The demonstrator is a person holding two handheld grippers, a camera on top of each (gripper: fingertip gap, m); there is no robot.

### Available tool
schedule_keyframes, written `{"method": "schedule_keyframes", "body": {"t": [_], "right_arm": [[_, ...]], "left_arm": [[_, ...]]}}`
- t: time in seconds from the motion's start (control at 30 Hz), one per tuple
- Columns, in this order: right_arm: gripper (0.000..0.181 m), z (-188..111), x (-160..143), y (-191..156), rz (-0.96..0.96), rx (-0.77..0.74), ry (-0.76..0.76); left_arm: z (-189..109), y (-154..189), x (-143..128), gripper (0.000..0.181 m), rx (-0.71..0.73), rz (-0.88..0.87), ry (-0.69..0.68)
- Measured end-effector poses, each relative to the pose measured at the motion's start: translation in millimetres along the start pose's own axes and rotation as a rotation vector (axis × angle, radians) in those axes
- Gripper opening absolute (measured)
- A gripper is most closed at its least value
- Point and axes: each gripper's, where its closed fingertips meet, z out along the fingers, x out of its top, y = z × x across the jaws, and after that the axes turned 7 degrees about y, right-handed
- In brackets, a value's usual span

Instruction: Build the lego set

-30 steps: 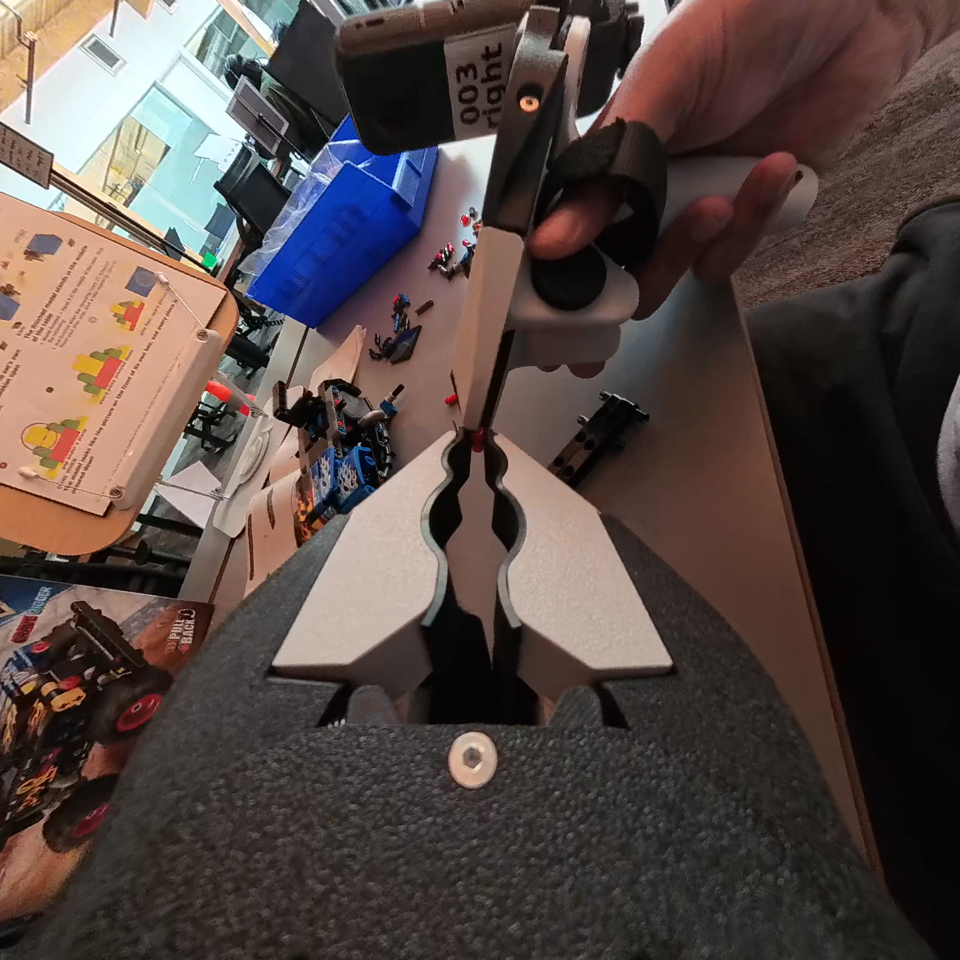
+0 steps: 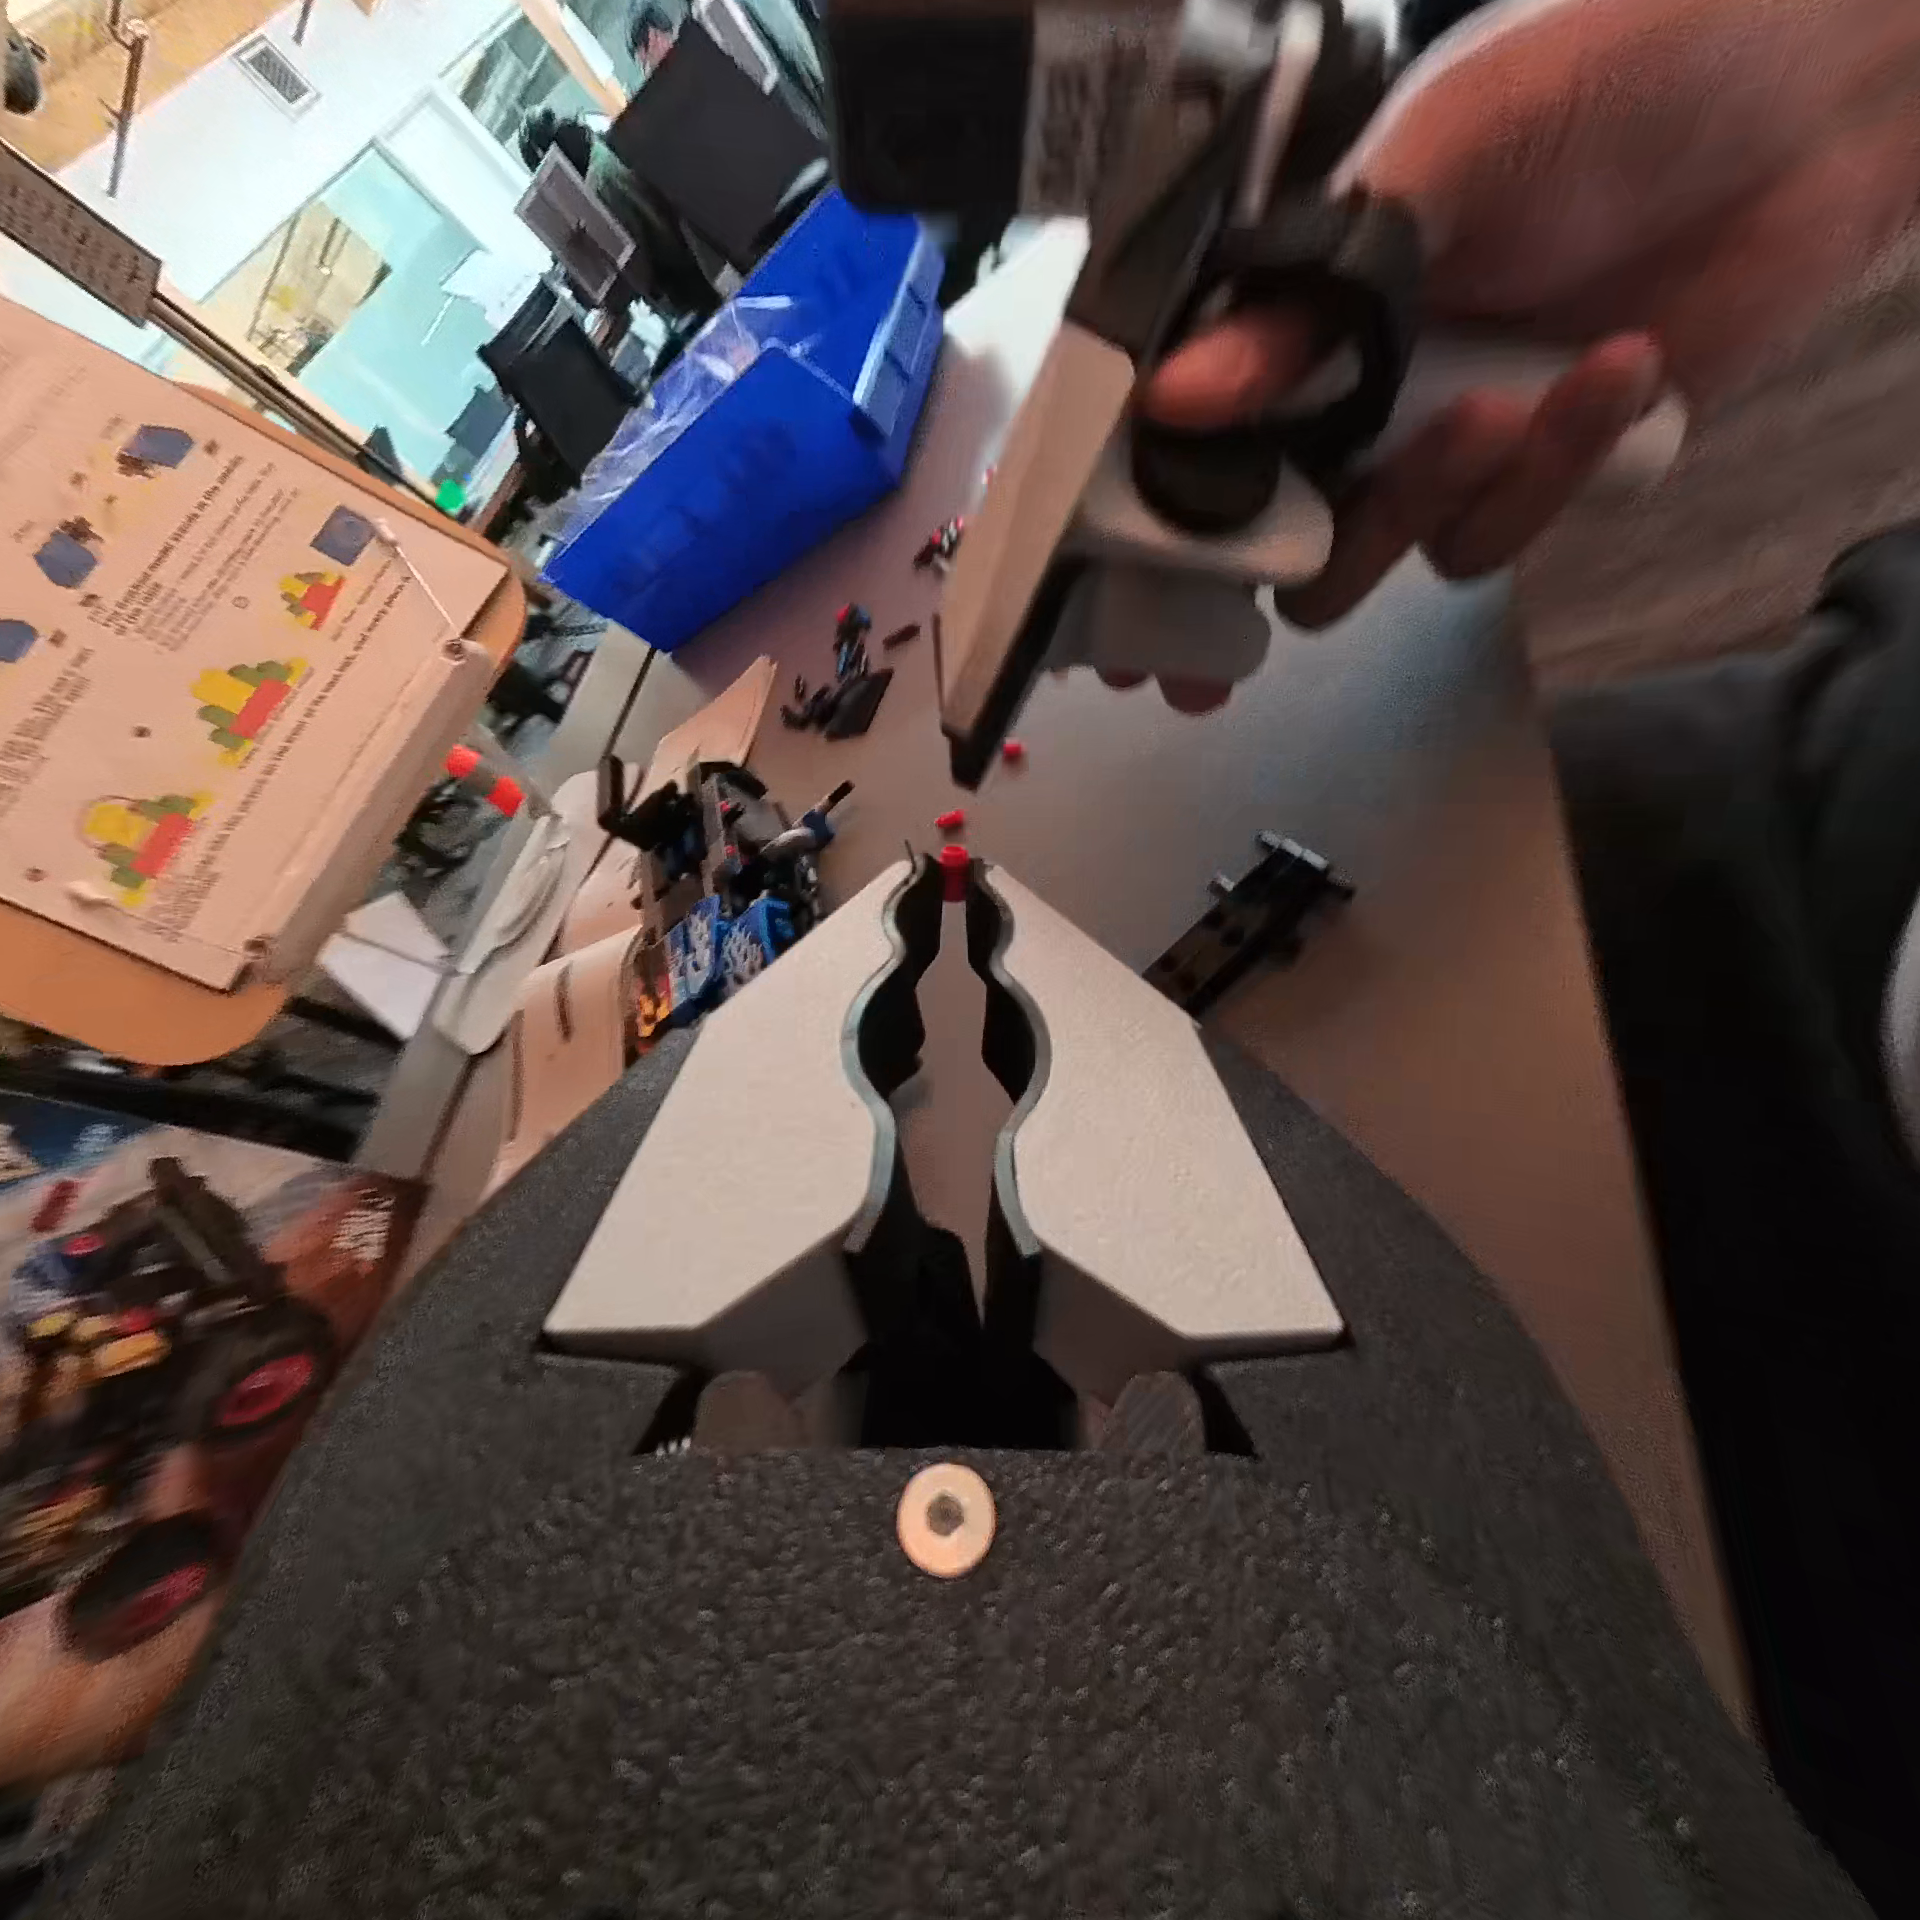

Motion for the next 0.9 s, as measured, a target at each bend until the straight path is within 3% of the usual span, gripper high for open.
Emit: {"method": "schedule_keyframes", "body": {"t": [0.03, 0.2, 0.37, 0.63, 0.9], "right_arm": [[0.014, 0, 1, 0, -0.052, -0.037, -0.008], [0.012, 6, -4, 7, -0.187, -0.180, -0.058], [0.012, 7, -9, 9, -0.188, -0.188, -0.054], [0.004, 7, -13, 5, -0.124, -0.126, -0.055], [0.004, 3, -10, -9, 0.141, 0.079, -0.008]], "left_arm": [[1, 1, -3, 0.003, 0.009, 0.046, -0.028], [4, 1, 0, 0.003, 0.047, 0.159, -0.043], [3, 2, 3, 0.003, 0.039, 0.167, -0.031], [3, 6, 5, 0.003, 0.029, 0.200, -0.032], [-1, 5, 16, 0.009, 0.024, 0.095, 0.080]]}}
